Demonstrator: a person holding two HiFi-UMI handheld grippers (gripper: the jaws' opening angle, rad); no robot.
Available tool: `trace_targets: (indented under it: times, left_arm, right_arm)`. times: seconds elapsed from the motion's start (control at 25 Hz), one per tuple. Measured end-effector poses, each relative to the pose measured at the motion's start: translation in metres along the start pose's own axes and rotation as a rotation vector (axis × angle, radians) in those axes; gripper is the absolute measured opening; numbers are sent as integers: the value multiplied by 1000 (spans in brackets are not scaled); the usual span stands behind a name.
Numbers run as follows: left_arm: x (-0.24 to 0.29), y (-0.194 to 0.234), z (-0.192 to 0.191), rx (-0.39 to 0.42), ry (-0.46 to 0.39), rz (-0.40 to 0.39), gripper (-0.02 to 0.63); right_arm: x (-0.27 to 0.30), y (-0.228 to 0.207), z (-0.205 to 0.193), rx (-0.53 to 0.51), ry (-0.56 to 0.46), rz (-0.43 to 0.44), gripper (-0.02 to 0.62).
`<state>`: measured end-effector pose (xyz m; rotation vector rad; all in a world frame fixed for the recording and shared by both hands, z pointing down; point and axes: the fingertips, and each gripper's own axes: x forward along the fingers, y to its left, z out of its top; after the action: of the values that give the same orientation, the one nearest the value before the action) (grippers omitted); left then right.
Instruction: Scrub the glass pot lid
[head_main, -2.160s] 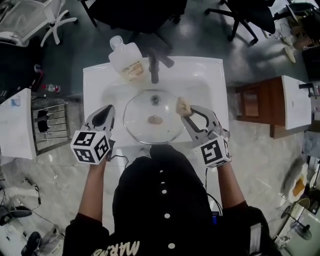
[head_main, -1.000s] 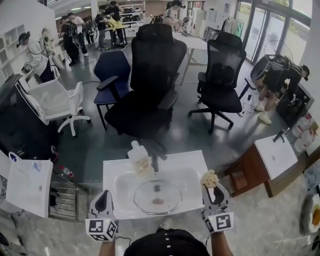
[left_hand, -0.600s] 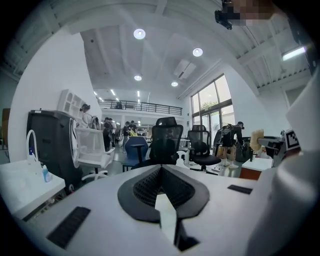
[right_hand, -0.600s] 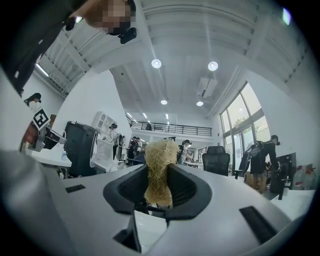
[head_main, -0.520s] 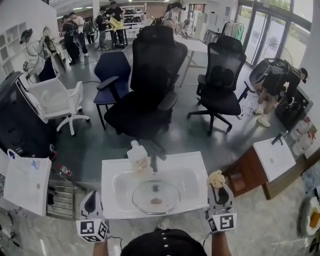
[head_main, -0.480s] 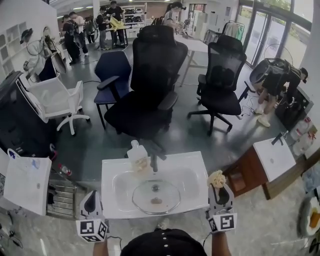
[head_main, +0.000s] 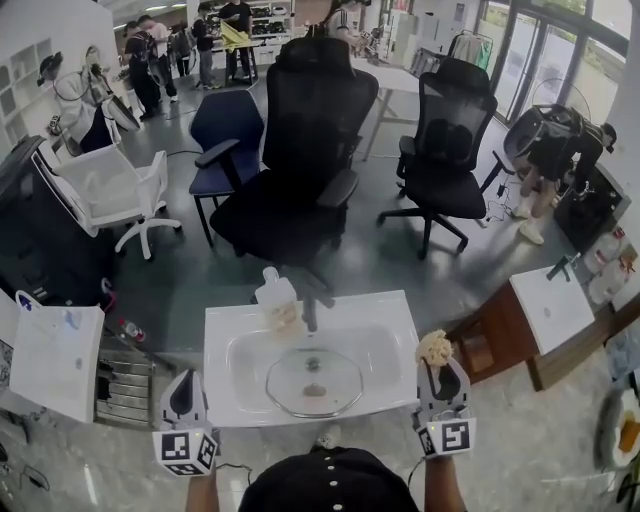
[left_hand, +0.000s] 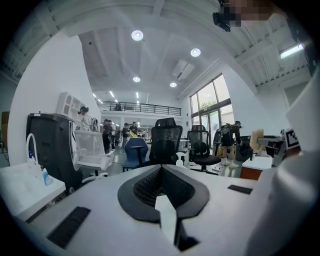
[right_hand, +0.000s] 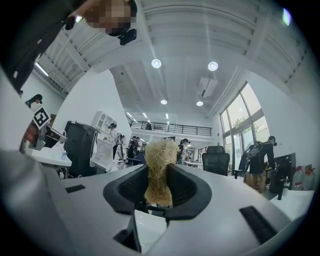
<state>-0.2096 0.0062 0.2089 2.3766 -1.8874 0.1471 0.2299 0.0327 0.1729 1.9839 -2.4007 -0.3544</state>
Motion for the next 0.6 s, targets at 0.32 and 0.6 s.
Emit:
trace_targets:
  times: [0.32,0.6]
  left_arm:
    - [2,-1,1,3,3,-1,26]
    - [3,-3,0,4,12,-1,26]
  right_arm:
    - [2,1,4,0,-4,4,129]
    - [4,3,4,-18,4,12,129]
